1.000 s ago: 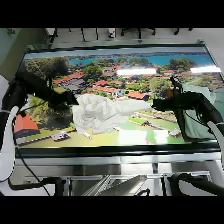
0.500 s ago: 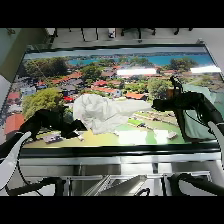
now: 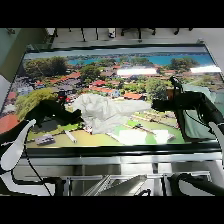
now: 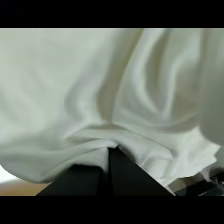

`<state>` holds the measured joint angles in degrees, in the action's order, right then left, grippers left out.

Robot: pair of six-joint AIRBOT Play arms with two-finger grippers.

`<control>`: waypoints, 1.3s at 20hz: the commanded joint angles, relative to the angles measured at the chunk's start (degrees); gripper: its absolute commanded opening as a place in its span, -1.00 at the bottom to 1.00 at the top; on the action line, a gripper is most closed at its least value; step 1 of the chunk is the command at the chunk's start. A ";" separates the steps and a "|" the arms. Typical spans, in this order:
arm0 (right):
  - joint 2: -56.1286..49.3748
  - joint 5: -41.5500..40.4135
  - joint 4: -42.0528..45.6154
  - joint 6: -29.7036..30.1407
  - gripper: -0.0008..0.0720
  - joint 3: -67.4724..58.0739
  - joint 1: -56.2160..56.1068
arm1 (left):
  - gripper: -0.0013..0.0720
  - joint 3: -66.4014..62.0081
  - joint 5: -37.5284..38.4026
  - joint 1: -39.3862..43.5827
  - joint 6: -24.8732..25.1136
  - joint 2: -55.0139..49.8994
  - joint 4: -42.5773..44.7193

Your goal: Fold the shirts.

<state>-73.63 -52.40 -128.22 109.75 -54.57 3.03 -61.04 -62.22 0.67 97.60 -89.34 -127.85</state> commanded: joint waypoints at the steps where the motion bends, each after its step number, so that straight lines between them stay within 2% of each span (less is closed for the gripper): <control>1: 3.58 -0.28 -0.48 0.00 -0.93 -3.61 1.73 | -0.90 -10.43 -4.09 -1.11 -0.17 6.95 -1.01; 6: 14.58 -3.28 -4.50 0.02 -0.94 -24.00 8.11 | -0.90 -37.46 -7.74 -8.81 -3.69 23.54 -0.74; 10: 22.62 -3.13 -3.67 1.60 -0.93 -43.65 10.51 | -0.90 -58.51 -6.58 -17.44 -6.03 32.37 -0.70; 12: 25.49 -2.60 -0.31 1.60 -0.94 -52.37 11.67 | -0.90 -62.47 -4.76 -23.82 -6.67 37.16 -0.68; 15: 27.82 -0.76 7.72 1.53 -0.94 -60.37 12.02 | -0.90 -57.11 -4.81 -35.87 -6.64 44.61 -0.92; 18: 26.86 -0.90 8.96 1.27 -0.94 -61.42 12.02 | -0.90 -45.66 -6.49 -39.65 -6.67 48.92 -1.38; 22: 16.24 -9.70 2.21 0.37 -0.94 -60.65 12.00 | -0.90 -26.51 -8.55 -34.16 -6.62 49.55 -1.16; 24: 8.63 -13.57 -3.39 0.39 -0.94 -58.07 10.86 | -0.90 -15.56 -8.79 -28.44 -6.56 47.50 -1.01; 26: 0.46 -15.65 -4.02 0.39 -0.94 -54.69 7.43 | -0.90 -4.87 -7.43 -22.01 -5.57 43.21 -0.52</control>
<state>-63.70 -63.16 -127.98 110.52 -112.25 13.21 -79.81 -70.08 -28.14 91.05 -42.92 -128.49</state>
